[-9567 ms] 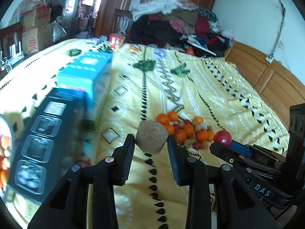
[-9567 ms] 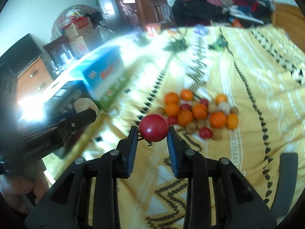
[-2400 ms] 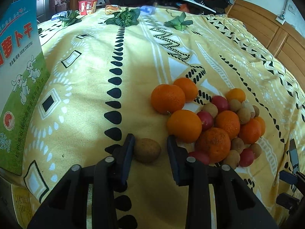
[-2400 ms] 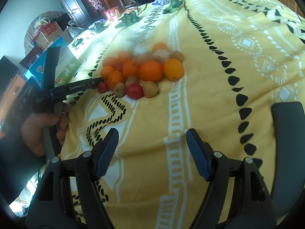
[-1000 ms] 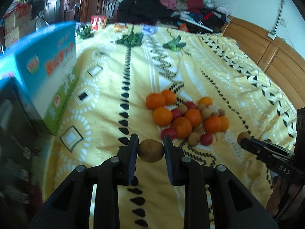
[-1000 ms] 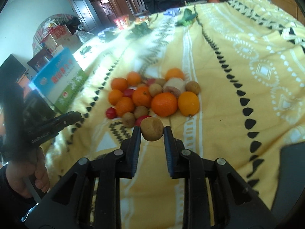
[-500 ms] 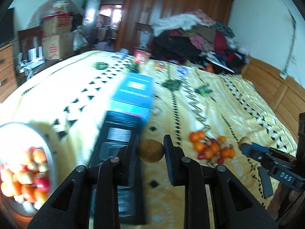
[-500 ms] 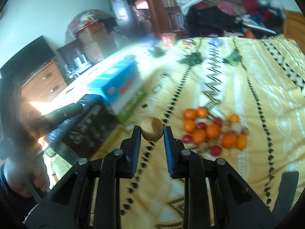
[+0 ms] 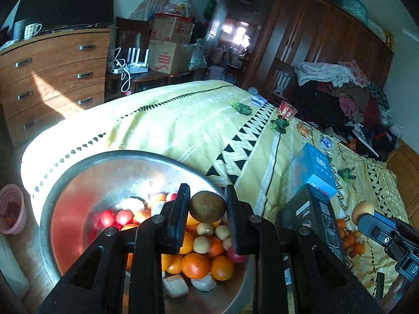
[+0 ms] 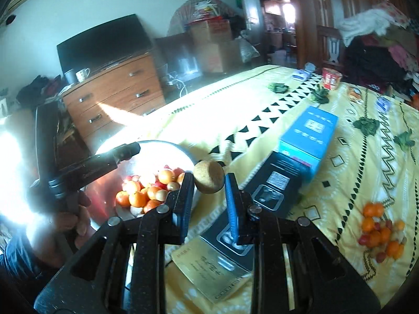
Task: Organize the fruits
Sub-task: 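Carry both kiwis in both grippers over the steel bowl, then open the right gripper to drop its kiwi while the left gripper releases its kiwi into the bowl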
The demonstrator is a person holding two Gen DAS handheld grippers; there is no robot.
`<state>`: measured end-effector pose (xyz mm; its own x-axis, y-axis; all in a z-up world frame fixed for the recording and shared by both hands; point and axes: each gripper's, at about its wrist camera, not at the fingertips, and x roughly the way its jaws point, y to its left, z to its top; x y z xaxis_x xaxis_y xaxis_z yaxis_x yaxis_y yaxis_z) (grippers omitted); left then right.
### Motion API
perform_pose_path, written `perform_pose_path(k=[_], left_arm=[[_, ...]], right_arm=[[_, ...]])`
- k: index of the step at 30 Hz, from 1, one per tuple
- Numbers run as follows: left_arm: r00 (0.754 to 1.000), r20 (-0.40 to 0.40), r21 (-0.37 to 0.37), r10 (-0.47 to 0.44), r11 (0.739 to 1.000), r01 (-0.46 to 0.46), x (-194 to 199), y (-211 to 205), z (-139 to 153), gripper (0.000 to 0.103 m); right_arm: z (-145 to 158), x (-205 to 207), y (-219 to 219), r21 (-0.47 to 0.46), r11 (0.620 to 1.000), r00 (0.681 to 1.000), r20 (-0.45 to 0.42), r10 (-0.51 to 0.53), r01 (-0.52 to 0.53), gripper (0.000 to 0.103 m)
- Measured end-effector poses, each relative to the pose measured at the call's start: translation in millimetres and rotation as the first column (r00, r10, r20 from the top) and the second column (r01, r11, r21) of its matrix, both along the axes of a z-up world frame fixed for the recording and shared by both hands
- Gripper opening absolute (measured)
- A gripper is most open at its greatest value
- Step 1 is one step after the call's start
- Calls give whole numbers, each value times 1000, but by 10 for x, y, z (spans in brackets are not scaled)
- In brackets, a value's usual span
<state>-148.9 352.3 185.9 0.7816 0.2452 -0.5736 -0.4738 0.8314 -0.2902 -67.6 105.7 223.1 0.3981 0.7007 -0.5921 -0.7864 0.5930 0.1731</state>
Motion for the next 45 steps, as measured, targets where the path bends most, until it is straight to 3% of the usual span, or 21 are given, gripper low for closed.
perform_pose_path(k=[6,13,38,45], left_arm=[[999,-32,-41,23,999,-25,-137,195,-250,27],[998,-51,-68,33,997,-36,-217,365,-397,27],[996,-92,-92,22,995,-30,-158,414,-495,27],[995,-91,-94,49,994,-58,-198,426,-485,53]], right_arm=[[-153,-148,619,-108,992,998,-11,70,-70,25],[-305,-214,937,-197,976,996,9,90,-87,25],[-423,-237,1147,-229,969,995,-21,94,-96,25],[-401,-252,1122,-212,972,995,-27,95,-98,25]])
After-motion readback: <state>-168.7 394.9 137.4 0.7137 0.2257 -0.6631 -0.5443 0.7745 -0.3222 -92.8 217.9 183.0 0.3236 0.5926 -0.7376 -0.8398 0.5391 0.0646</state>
